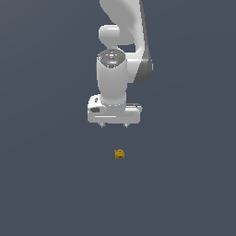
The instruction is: Pick up the object and move it to a goal position.
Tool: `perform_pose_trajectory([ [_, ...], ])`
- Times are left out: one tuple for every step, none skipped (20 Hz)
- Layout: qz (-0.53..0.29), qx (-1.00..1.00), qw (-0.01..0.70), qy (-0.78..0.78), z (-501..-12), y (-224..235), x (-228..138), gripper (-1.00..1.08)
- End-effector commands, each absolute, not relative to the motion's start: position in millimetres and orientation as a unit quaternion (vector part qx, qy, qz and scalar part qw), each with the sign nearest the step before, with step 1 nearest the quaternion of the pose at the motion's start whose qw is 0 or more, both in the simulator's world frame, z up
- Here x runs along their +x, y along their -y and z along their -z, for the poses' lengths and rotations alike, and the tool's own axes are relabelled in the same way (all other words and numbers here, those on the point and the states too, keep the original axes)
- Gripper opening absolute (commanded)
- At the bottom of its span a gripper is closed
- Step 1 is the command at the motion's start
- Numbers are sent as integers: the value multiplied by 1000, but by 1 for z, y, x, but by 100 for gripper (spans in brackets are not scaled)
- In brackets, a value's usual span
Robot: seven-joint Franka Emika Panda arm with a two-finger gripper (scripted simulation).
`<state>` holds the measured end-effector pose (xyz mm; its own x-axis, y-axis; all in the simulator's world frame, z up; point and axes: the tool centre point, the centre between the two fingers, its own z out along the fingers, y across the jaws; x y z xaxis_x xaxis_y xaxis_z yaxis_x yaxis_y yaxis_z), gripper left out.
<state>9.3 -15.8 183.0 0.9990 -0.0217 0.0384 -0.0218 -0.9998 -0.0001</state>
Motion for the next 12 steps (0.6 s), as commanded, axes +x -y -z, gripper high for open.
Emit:
perform_pose_trajectory([
  [-19, 1000, 0, 11, -183, 16, 9, 100],
  [-19, 1000, 0, 11, -183, 16, 10, 100],
  [-20, 1000, 0, 11, -184, 16, 10, 100],
  [-20, 1000, -1, 11, -184, 16, 10, 100],
  [-21, 1000, -1, 11, -185, 17, 11, 100],
  [-22, 1000, -2, 11, -187, 17, 12, 100],
  [-23, 1000, -3, 12, -188, 18, 13, 100],
  [-24, 1000, -4, 12, -189, 18, 14, 100],
  [-24, 1000, -4, 13, -189, 18, 15, 100],
  [-24, 1000, -4, 13, -190, 18, 15, 100],
  [-24, 1000, -4, 13, -190, 18, 15, 100],
  [-24, 1000, -4, 13, -190, 18, 15, 100],
])
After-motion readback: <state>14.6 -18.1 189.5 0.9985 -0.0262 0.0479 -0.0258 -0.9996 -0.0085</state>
